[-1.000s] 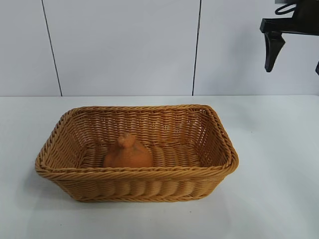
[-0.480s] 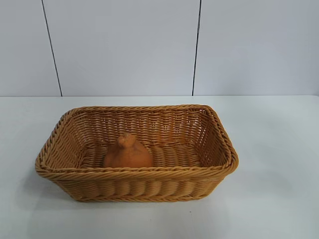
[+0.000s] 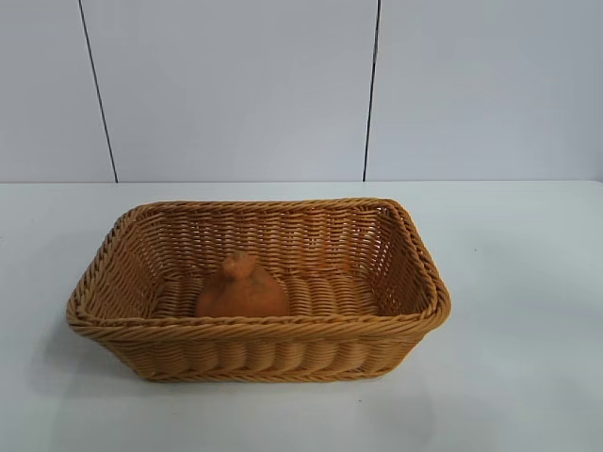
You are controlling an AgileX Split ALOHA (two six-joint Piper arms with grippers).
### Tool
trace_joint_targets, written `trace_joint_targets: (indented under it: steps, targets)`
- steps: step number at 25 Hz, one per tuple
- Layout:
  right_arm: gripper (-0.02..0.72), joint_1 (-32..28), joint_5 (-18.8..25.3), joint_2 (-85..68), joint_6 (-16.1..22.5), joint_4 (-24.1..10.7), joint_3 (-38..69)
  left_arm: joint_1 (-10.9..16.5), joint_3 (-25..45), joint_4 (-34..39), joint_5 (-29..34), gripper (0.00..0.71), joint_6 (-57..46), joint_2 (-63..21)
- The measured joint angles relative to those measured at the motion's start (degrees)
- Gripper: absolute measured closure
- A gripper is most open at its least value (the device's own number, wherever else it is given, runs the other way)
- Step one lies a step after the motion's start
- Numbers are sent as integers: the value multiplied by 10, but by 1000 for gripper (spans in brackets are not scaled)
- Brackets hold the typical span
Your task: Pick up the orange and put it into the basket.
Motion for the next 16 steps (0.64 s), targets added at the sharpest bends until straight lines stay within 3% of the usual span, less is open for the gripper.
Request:
trace_joint_targets:
  steps: [8, 16]
  targets:
    - [42, 0, -1, -158, 0, 0, 0, 0, 0, 0, 0, 128, 0, 0]
    - [42, 0, -1, -170, 2, -1, 0, 0, 0, 0, 0, 128, 0, 0]
